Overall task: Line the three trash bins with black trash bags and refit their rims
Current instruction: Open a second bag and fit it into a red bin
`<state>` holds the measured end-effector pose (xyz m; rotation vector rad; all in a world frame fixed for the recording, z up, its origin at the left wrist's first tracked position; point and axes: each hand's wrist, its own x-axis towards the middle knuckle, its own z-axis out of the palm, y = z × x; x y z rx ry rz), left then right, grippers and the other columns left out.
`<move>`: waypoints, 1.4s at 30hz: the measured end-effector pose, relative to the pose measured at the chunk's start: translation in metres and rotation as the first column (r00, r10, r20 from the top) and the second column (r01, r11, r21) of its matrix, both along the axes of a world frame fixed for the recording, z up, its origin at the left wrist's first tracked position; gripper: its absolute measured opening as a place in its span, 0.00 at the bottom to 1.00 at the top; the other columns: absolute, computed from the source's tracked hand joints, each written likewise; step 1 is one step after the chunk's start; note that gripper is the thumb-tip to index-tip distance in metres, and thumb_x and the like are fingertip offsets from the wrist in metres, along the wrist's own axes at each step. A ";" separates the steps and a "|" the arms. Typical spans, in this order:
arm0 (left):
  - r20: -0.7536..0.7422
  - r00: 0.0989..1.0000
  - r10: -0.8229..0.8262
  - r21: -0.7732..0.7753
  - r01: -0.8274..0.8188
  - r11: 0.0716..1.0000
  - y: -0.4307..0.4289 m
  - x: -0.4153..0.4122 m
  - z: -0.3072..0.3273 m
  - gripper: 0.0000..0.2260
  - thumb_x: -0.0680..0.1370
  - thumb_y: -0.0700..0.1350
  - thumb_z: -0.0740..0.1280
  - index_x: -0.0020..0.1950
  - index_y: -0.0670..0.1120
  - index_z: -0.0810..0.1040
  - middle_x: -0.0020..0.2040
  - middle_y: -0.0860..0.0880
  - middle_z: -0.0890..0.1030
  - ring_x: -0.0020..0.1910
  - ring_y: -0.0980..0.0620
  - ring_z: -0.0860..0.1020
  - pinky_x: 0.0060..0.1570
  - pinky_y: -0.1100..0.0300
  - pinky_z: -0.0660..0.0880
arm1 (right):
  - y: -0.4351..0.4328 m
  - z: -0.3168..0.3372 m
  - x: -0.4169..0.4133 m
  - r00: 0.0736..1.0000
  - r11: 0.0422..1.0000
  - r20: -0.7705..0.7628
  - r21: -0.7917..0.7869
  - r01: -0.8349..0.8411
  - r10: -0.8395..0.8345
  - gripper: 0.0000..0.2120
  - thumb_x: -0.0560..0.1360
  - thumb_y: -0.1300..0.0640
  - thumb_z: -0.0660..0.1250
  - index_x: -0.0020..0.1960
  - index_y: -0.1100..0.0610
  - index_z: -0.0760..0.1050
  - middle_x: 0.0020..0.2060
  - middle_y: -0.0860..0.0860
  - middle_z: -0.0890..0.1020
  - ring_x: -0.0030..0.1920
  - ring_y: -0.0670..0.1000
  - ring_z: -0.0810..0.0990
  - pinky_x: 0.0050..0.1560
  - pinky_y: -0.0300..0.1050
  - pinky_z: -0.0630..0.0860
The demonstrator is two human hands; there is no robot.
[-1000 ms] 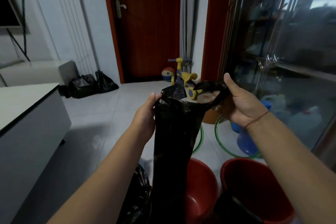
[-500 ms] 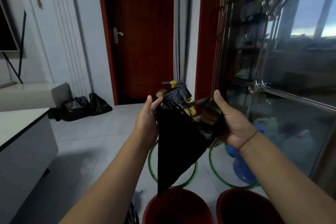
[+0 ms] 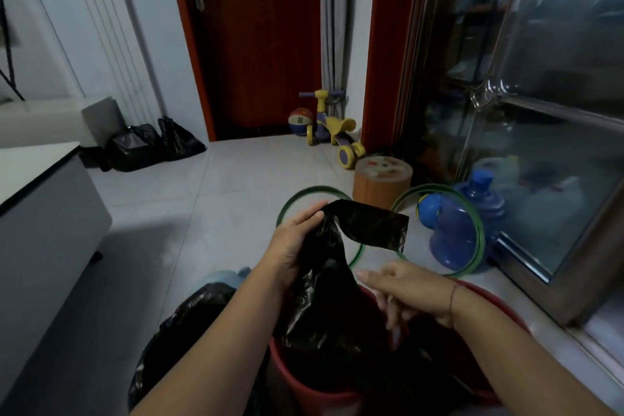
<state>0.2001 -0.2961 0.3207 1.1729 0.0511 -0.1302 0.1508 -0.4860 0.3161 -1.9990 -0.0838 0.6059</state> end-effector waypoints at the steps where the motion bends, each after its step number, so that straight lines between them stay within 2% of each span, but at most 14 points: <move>1: 0.001 1.000 -0.009 0.025 0.009 1.000 -0.002 -0.002 -0.004 0.13 0.77 0.36 0.63 0.60 0.43 0.79 0.53 0.43 0.83 0.48 0.51 0.82 0.49 0.63 0.78 | 0.003 -0.004 0.001 0.997 0.998 0.064 0.042 0.046 -0.049 0.17 0.72 0.40 0.66 0.42 0.55 0.71 0.29 0.49 0.77 0.29 0.48 0.77 0.32 0.39 0.71; 4: 0.010 1.000 -0.006 0.088 0.006 0.996 -0.011 -0.007 -0.014 0.12 0.77 0.35 0.64 0.58 0.43 0.80 0.52 0.43 0.83 0.50 0.50 0.81 0.53 0.60 0.77 | 0.020 -0.009 -0.002 0.968 0.952 0.140 0.258 0.166 -0.207 0.11 0.72 0.47 0.70 0.49 0.53 0.76 0.35 0.46 0.80 0.35 0.43 0.78 0.36 0.33 0.73; 7: 0.044 0.999 0.007 0.166 -0.014 0.986 -0.019 -0.013 -0.018 0.10 0.77 0.36 0.65 0.55 0.46 0.81 0.51 0.47 0.83 0.47 0.54 0.81 0.48 0.66 0.78 | 0.039 -0.019 -0.008 0.919 0.901 0.230 0.376 0.219 -0.319 0.05 0.72 0.53 0.71 0.43 0.55 0.79 0.36 0.47 0.83 0.38 0.43 0.81 0.36 0.30 0.74; 10: 0.091 0.995 0.049 0.283 -0.073 0.956 -0.023 -0.019 -0.021 0.10 0.77 0.43 0.68 0.58 0.49 0.79 0.55 0.50 0.81 0.50 0.60 0.79 0.45 0.71 0.76 | 0.042 -0.028 -0.008 0.858 0.859 0.287 0.425 0.285 -0.426 0.14 0.72 0.52 0.72 0.37 0.63 0.77 0.32 0.57 0.80 0.35 0.51 0.78 0.38 0.47 0.74; 13: 0.157 0.956 0.247 0.384 -0.290 0.877 -0.022 -0.029 -0.026 0.18 0.69 0.60 0.71 0.53 0.51 0.77 0.57 0.46 0.78 0.54 0.52 0.78 0.53 0.58 0.77 | 0.039 -0.031 -0.005 0.820 0.818 0.277 0.463 0.342 -0.501 0.15 0.71 0.50 0.71 0.38 0.62 0.79 0.37 0.64 0.83 0.37 0.57 0.80 0.43 0.59 0.78; 15: 0.210 0.943 0.257 0.438 -0.326 0.838 -0.020 -0.040 -0.025 0.21 0.66 0.63 0.71 0.47 0.48 0.78 0.52 0.43 0.79 0.50 0.49 0.79 0.52 0.53 0.77 | 0.038 -0.031 -0.003 0.803 0.795 0.269 0.488 0.362 -0.531 0.13 0.72 0.50 0.71 0.37 0.60 0.81 0.37 0.62 0.84 0.38 0.56 0.82 0.45 0.58 0.79; 19: 0.114 0.993 0.042 0.384 -0.083 0.919 -0.019 -0.053 -0.021 0.14 0.73 0.51 0.72 0.45 0.40 0.82 0.41 0.43 0.85 0.40 0.50 0.83 0.41 0.61 0.79 | 0.040 -0.033 0.001 0.776 0.791 0.313 0.496 0.358 -0.547 0.13 0.74 0.49 0.69 0.38 0.59 0.82 0.36 0.60 0.85 0.41 0.58 0.84 0.45 0.56 0.79; 24: 0.054 0.997 0.058 0.305 -0.072 0.950 -0.014 -0.048 -0.029 0.11 0.77 0.47 0.67 0.44 0.39 0.80 0.43 0.41 0.83 0.42 0.47 0.81 0.45 0.61 0.79 | 0.040 -0.034 0.000 0.731 0.806 0.406 0.490 0.333 -0.549 0.15 0.77 0.49 0.64 0.35 0.55 0.80 0.27 0.49 0.81 0.30 0.43 0.77 0.33 0.37 0.72; 27: -0.140 0.987 0.073 -0.054 -0.082 0.995 -0.007 -0.045 -0.044 0.19 0.77 0.50 0.67 0.58 0.36 0.78 0.54 0.36 0.82 0.54 0.39 0.80 0.58 0.48 0.76 | 0.034 -0.042 0.005 0.699 0.718 0.314 0.564 0.407 -0.643 0.14 0.77 0.51 0.64 0.36 0.53 0.80 0.28 0.46 0.82 0.31 0.41 0.79 0.33 0.33 0.75; 30: -0.276 0.956 0.098 -0.350 -0.195 0.916 0.004 -0.040 -0.058 0.20 0.74 0.52 0.67 0.60 0.40 0.78 0.54 0.40 0.82 0.53 0.43 0.81 0.54 0.50 0.77 | 0.023 -0.052 0.016 0.705 0.524 0.052 0.708 0.473 -0.707 0.10 0.78 0.55 0.63 0.40 0.56 0.79 0.33 0.50 0.83 0.33 0.48 0.82 0.33 0.38 0.78; 32: -0.306 0.942 0.136 -0.429 -0.264 0.864 0.016 -0.034 -0.068 0.19 0.73 0.53 0.67 0.58 0.42 0.78 0.52 0.45 0.82 0.49 0.49 0.81 0.53 0.53 0.77 | 0.014 -0.062 0.023 0.718 0.355 -0.148 0.790 0.500 -0.680 0.08 0.78 0.57 0.62 0.46 0.59 0.78 0.38 0.53 0.84 0.36 0.48 0.83 0.33 0.38 0.79; 35: -0.372 0.917 0.145 -0.513 -0.333 0.791 0.031 -0.034 -0.081 0.21 0.71 0.53 0.68 0.59 0.42 0.77 0.55 0.44 0.82 0.55 0.48 0.81 0.52 0.48 0.79 | 0.002 -0.076 0.027 0.750 0.168 -0.334 0.847 0.505 -0.570 0.17 0.75 0.50 0.62 0.56 0.61 0.76 0.45 0.57 0.85 0.41 0.50 0.85 0.37 0.41 0.81; 39: -0.373 0.923 0.095 -0.574 -0.310 0.758 0.037 -0.039 -0.095 0.28 0.66 0.50 0.74 0.63 0.41 0.76 0.64 0.40 0.78 0.62 0.44 0.77 0.57 0.46 0.75 | -0.009 -0.093 0.029 0.759 0.102 -0.486 0.810 0.578 -0.434 0.18 0.79 0.47 0.55 0.56 0.59 0.75 0.39 0.55 0.87 0.39 0.51 0.86 0.32 0.42 0.81; 42: -0.380 0.924 0.053 -0.533 -0.265 0.804 0.034 -0.043 -0.101 0.15 0.72 0.52 0.69 0.41 0.40 0.85 0.50 0.38 0.84 0.51 0.43 0.83 0.56 0.47 0.77 | -0.006 -0.098 0.025 0.743 0.110 -0.549 0.771 0.627 -0.384 0.30 0.66 0.44 0.72 0.62 0.61 0.74 0.46 0.59 0.85 0.43 0.56 0.86 0.38 0.50 0.83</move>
